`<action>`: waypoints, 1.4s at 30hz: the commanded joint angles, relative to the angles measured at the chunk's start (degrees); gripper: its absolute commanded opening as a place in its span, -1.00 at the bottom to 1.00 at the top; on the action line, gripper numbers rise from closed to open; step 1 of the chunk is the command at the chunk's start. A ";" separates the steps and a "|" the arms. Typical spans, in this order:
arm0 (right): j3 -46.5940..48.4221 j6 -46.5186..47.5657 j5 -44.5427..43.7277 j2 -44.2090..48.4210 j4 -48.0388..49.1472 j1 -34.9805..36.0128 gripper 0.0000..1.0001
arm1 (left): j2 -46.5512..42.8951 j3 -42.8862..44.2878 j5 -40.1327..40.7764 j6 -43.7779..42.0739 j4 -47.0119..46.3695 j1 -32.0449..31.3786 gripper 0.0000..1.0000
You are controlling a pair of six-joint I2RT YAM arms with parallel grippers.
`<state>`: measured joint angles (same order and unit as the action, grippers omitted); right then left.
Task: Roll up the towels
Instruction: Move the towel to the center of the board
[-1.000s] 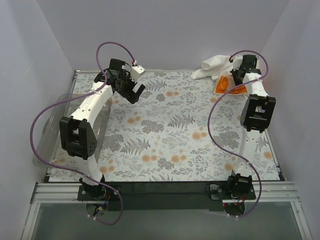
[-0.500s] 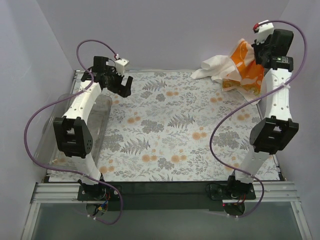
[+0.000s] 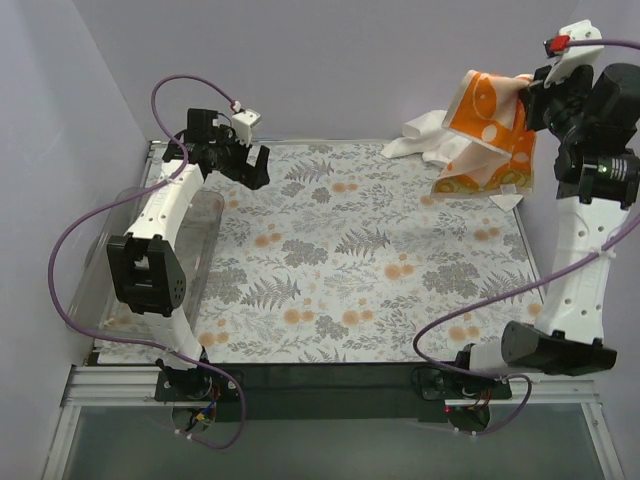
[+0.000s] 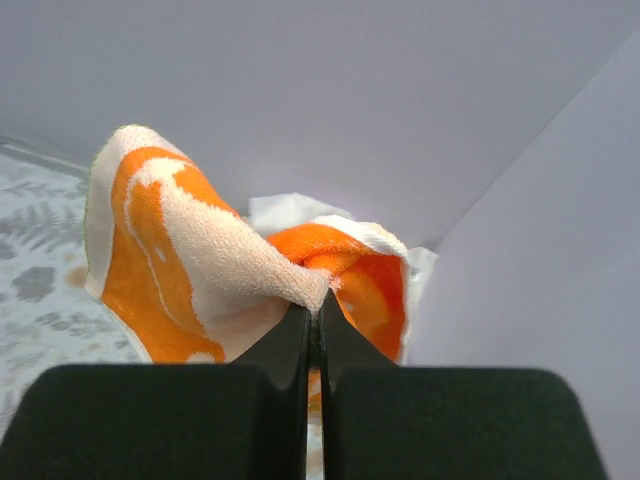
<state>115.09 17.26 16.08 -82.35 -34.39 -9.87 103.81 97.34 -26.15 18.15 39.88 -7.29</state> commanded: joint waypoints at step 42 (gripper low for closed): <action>-45.58 -0.31 11.02 0.79 -7.08 -5.61 -0.04 | 2.18 -15.68 -15.51 -32.56 0.47 -21.18 0.40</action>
<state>65.17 5.58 30.55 -83.20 -37.78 -18.06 105.30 82.78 -39.64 -8.60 41.15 -25.82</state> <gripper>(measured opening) 0.481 0.701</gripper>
